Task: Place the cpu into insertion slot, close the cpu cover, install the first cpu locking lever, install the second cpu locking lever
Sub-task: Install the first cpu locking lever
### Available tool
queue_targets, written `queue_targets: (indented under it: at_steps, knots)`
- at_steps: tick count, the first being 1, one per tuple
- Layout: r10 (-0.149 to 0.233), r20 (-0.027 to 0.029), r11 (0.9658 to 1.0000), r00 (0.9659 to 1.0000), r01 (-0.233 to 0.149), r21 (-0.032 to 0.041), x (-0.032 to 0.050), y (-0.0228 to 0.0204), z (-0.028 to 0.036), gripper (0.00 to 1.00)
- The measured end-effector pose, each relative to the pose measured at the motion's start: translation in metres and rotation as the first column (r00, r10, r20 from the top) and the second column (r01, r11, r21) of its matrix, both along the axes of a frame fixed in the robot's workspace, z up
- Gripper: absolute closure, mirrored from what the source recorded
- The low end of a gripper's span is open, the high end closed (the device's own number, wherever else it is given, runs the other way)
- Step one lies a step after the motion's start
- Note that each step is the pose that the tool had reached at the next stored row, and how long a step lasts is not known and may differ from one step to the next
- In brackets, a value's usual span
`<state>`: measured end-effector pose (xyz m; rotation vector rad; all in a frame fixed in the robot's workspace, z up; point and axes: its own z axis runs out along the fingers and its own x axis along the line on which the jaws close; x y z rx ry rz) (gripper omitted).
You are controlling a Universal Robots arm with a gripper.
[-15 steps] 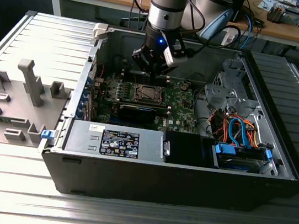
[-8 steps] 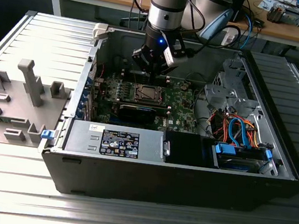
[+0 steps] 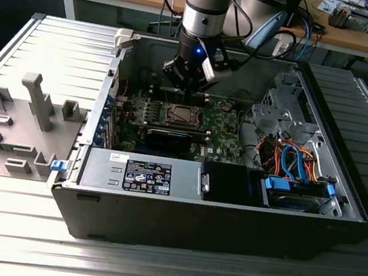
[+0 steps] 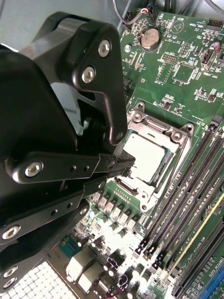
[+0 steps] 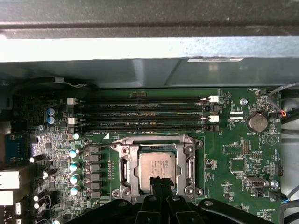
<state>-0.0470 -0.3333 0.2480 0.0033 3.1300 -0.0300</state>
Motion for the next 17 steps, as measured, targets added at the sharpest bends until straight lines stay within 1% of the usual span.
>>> queue_targets:
  at_steps: [10,11,12,13,15,16,17]
  knots:
    - [0.002,-0.0005,1.0,1.0,-0.002,0.0004,0.0,0.0001,0.0004,0.89]
    - [0.002,-0.0057,1.0,1.0,-0.002,0.0003,0.0001,0.0,0.0004,0.89]
    - [0.002,-0.0145,1.0,0.9999,-0.002,0.0003,0.0,0.0,0.0004,0.89]
    - [0.001,-0.029,1.0,0.9996,-0.001,0.0005,0.0,0.0,0.0004,0.89]
    - [0.001,-0.0499,1.0,0.9988,-0.001,0.0004,0.0,0.0001,0.0004,0.89]
    - [0.001,-0.0555,1.0,0.9985,-0.001,0.0003,0.0,0.0,0.0005,0.89]
    - [0.001,-0.0556,1.0,0.9985,-0.001,0.0003,0.0,0.0,0.0005,0.89]
